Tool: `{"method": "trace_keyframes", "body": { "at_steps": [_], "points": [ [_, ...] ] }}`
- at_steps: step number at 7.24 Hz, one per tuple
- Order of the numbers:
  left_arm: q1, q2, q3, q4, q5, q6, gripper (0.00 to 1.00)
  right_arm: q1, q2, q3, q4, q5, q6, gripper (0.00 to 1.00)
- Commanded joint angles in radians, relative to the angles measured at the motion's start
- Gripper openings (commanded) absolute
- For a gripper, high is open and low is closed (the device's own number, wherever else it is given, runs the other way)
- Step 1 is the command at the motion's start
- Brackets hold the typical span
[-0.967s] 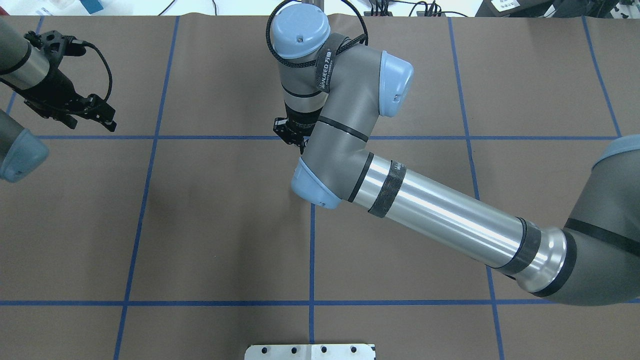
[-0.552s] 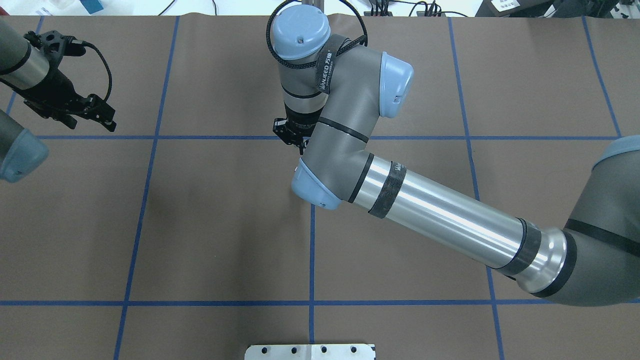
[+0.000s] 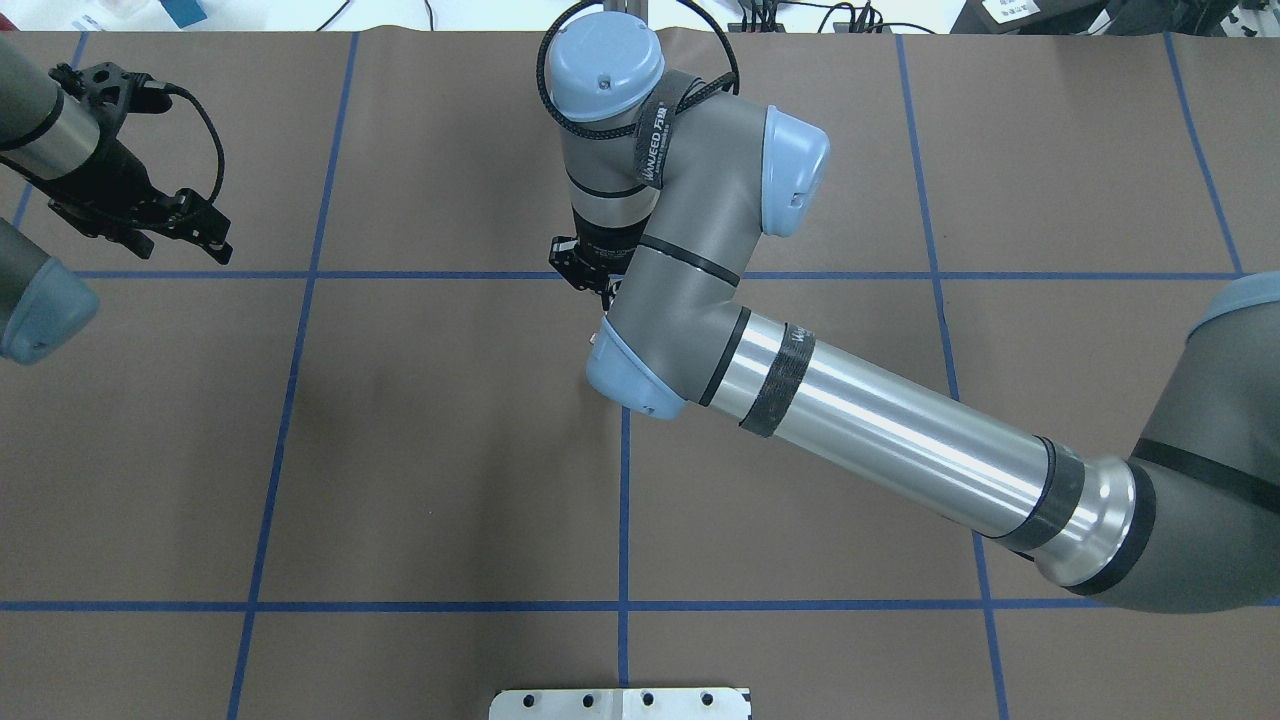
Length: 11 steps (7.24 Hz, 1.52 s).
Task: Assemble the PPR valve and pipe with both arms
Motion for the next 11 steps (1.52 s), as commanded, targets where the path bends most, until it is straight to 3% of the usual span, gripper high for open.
{"method": "trace_keyframes", "body": {
  "at_steps": [1,3,5,7,8,9,10,11],
  "points": [
    [0.001,-0.001,0.003,0.000,-0.001,0.001,1.00,0.000,-0.001,0.000,0.000,0.000,0.001,0.53],
    [0.001,-0.002,0.003,0.000,-0.001,0.001,1.00,0.000,-0.001,0.000,0.000,0.000,0.001,0.66],
    [0.001,-0.004,0.006,0.000,-0.001,0.001,1.00,0.000,0.001,0.002,0.000,0.000,0.002,0.97],
    [-0.009,-0.004,0.001,-0.012,0.001,0.009,1.00,0.038,0.004,0.054,0.017,0.018,-0.002,0.98],
    [-0.043,0.005,0.004,-0.018,0.001,0.088,1.00,0.108,-0.006,0.106,-0.058,0.088,-0.016,0.99],
    [-0.087,0.019,0.007,-0.014,0.001,0.181,1.00,0.180,-0.050,0.181,-0.189,0.103,-0.127,0.99],
    [-0.147,0.078,0.012,-0.023,-0.001,0.308,1.00,0.262,-0.184,0.303,-0.278,0.103,-0.356,0.99],
    [-0.216,0.090,0.053,-0.014,-0.008,0.448,1.00,0.370,-0.340,0.360,-0.278,0.106,-0.586,0.99]
  ]
}}
